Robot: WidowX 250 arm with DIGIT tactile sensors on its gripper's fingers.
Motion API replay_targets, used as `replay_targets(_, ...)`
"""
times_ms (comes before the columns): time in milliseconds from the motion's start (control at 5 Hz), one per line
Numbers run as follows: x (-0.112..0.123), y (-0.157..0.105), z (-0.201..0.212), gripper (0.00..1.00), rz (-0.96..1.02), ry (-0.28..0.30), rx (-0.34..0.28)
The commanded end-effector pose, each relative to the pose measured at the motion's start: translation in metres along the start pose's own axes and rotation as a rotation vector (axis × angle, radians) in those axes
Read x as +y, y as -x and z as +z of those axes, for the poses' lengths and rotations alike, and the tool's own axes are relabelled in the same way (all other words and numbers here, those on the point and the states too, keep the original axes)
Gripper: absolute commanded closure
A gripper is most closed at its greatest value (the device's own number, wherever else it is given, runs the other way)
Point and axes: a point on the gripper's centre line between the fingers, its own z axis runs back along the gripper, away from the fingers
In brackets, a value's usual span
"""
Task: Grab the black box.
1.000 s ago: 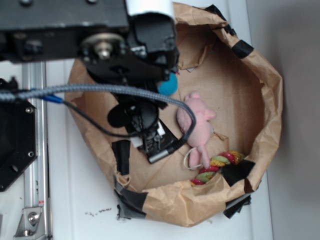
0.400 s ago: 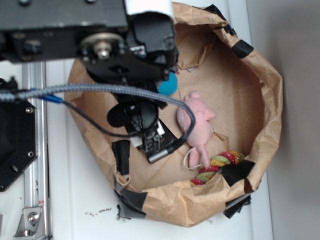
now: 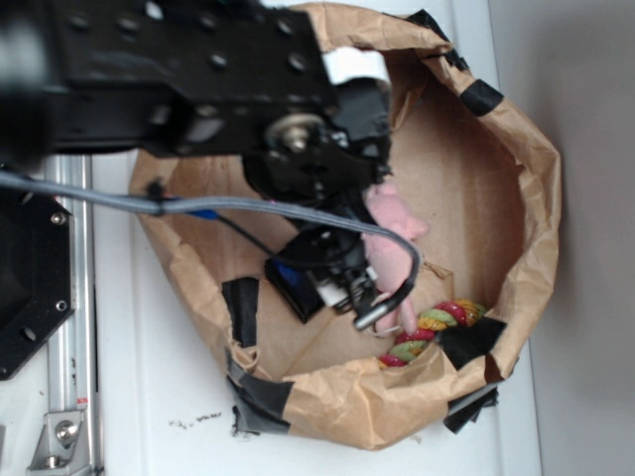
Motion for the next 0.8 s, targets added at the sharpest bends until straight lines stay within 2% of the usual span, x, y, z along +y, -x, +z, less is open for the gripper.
replay_targets(0, -0.026, 0.012, -0.05, 0.0, -0.111, 0.031, 0.085)
replay_targets(200, -0.04, 0.03, -0.063, 0.0, -0.195, -0.025, 0.137)
replay_targets(400, -0.043, 0.046, -0.065, 1.0, -0.231, -0.037, 0.173)
replay_targets(600, -0.037, 0.041, -0.028, 1.0, -0.418, -0.174, 0.105)
